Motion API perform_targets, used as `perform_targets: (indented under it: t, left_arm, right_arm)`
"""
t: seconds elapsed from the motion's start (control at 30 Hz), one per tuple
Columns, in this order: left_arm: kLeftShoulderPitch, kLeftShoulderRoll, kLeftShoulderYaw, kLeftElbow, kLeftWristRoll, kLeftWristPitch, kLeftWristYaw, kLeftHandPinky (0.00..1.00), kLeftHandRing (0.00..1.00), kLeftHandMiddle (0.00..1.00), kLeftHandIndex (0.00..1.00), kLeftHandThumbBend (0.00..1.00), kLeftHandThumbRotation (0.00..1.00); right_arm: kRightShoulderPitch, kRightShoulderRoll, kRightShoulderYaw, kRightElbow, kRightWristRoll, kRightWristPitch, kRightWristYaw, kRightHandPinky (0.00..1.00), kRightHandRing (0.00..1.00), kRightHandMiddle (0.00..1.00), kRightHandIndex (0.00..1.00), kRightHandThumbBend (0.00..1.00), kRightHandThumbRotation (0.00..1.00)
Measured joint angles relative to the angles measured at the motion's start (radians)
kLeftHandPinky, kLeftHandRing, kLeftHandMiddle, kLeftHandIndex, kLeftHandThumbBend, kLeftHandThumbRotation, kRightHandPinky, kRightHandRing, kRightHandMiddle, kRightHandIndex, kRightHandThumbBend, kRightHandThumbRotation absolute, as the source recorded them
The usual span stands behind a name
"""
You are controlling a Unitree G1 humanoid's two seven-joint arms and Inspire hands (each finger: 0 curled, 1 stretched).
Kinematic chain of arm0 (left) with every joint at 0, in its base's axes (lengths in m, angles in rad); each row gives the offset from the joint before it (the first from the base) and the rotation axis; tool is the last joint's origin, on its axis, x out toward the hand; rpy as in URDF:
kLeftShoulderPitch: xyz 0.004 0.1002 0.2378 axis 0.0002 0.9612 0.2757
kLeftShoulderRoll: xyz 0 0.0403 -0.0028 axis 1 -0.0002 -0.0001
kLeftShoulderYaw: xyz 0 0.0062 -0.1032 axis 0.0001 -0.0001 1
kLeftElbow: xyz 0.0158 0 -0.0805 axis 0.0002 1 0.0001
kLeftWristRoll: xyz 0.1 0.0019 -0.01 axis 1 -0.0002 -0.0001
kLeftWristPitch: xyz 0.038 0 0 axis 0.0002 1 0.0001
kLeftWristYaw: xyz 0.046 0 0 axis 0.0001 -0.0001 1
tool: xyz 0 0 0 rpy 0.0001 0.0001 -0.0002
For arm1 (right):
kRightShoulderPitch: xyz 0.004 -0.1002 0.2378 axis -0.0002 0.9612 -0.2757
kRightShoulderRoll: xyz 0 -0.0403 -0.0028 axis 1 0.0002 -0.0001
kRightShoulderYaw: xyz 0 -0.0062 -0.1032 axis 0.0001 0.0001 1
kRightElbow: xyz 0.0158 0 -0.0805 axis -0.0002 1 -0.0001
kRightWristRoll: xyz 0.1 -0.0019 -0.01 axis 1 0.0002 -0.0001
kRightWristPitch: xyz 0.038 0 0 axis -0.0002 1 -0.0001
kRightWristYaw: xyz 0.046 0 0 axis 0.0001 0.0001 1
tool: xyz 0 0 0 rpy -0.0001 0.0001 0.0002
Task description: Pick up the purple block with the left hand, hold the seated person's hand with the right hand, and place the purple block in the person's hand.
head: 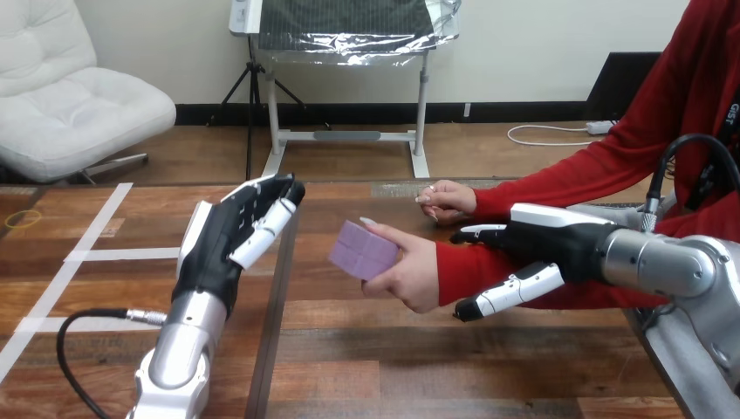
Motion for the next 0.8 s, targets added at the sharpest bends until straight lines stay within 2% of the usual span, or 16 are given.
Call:
perform_targets:
  t: [0.03, 0.17, 0.3, 0.43, 0.63, 0.8]
  left_arm:
    - [0.003, 0.000, 0.000, -0.003, 0.000, 0.000, -0.001, 0.82, 0.84, 0.82, 0.75, 0.46, 0.62]
    - [0.019, -0.001, 0.000, -0.020, 0.000, 0.001, -0.004, 0.82, 0.83, 0.82, 0.75, 0.45, 0.61]
    - [0.030, -0.002, 0.000, -0.030, 0.000, 0.001, -0.005, 0.81, 0.82, 0.81, 0.74, 0.44, 0.61]
    - [0.041, -0.002, 0.000, -0.038, 0.000, 0.000, -0.005, 0.78, 0.80, 0.79, 0.74, 0.43, 0.59]
    - [0.060, -0.002, -0.002, -0.050, 0.001, -0.008, -0.005, 0.73, 0.77, 0.77, 0.72, 0.44, 0.55]
    - [0.084, -0.003, -0.005, -0.068, 0.002, -0.021, -0.009, 0.71, 0.77, 0.77, 0.72, 0.44, 0.53]
  right_arm:
    - [0.003, -0.001, -0.001, -0.003, 0.000, -0.001, 0.000, 0.87, 0.96, 0.97, 0.97, 1.00, 0.88]
    - [0.020, -0.007, -0.007, -0.018, -0.002, -0.010, -0.013, 0.88, 0.95, 0.97, 0.96, 1.00, 0.95]
    - [0.040, -0.016, -0.012, -0.037, -0.006, -0.019, -0.038, 0.90, 0.94, 0.96, 0.95, 1.00, 0.98]
    - [0.063, -0.022, -0.018, -0.060, -0.014, -0.018, -0.068, 0.87, 0.92, 0.94, 0.94, 1.00, 0.99]
    - [0.100, -0.022, -0.028, -0.097, -0.036, -0.003, -0.144, 0.80, 0.88, 0.90, 0.91, 1.00, 1.00]
    - [0.129, -0.016, -0.038, -0.109, -0.045, 0.006, -0.239, 0.75, 0.85, 0.88, 0.88, 1.00, 1.00]
